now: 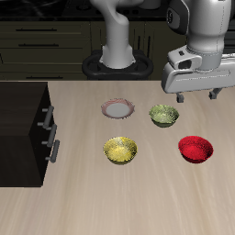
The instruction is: Place the red bowl on the plate
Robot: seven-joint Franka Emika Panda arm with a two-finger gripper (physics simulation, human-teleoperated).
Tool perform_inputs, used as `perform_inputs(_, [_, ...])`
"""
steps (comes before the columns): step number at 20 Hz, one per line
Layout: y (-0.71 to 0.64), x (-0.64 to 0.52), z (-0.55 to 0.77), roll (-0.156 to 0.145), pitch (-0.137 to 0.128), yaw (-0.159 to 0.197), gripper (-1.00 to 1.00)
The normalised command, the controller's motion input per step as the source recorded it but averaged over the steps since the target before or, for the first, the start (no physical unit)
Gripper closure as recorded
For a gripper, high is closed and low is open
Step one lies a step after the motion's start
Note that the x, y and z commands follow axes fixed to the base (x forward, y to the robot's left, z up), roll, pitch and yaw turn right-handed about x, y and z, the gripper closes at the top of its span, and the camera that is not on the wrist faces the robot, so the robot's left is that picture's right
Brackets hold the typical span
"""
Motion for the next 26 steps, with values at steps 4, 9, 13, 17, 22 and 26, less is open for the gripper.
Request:
perform_inputs(4, [0.31,-0.13,-0.15,0.054,0.027,-0.014,-1.0])
perform_inputs(9, [0.05,-0.01,-0.01,0.012,0.0,0.008,-1.0])
perform_inputs(13, [-0.13,0.01,0.06,-0.017,-0.012,0.004,-1.0])
perform_inputs(17, [-0.21,-0.02,-0.01,-0.035,-0.018,0.001,-1.0])
perform_inputs(22, [-0.21,0.03,-0.17,-0.032,0.014,0.002,-1.0])
perform_inputs(26, [-0.11,0.03,-0.3,-0.005,0.044,-0.002,-1.0])
